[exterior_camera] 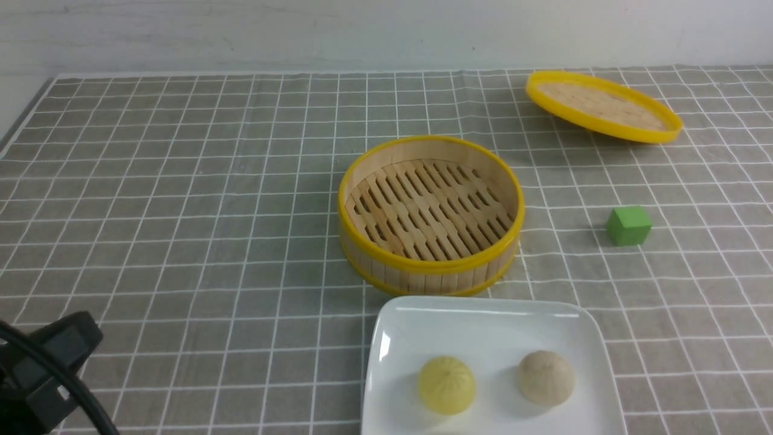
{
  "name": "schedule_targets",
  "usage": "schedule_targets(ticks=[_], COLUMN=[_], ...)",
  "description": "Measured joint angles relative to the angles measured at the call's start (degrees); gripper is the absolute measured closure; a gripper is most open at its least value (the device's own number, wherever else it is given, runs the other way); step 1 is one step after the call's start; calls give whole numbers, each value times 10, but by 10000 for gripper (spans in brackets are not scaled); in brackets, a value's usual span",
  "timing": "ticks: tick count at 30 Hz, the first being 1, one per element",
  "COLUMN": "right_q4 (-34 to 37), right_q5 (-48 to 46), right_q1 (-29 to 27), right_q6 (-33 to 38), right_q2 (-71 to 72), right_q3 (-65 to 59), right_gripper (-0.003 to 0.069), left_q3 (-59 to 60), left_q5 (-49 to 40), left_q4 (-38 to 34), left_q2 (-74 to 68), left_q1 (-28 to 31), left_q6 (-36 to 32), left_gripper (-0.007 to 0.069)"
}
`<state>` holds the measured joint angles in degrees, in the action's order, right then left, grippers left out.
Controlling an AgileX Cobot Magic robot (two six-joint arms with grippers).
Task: Put the steamed buns into the plate on the grey tablecloth.
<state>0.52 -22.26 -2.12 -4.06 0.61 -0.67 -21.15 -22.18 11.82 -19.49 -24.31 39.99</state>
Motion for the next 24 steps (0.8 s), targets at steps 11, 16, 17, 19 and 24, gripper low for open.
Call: schedule_targets(ticks=[11,16,17,19,24], right_q4=[0,0,0,0,0], right_q5=[0,0,0,0,0], right_q1=[0,0,0,0,0], right_q6=[0,0,0,0,0], right_q2=[0,0,0,0,0], right_q3=[0,0,0,0,0], right_gripper=[479,471,470,465,459], left_q3=[25,87,99,125,190], left_q5=[-3,33,35,36,38], left_q4=[56,10,-9,-40,-47], left_q2=[0,60,77,124,196], left_q1=[0,30,46,99,208], left_q6=[-16,-172,-199,-266,-313], left_gripper=[585,577,576,573,570])
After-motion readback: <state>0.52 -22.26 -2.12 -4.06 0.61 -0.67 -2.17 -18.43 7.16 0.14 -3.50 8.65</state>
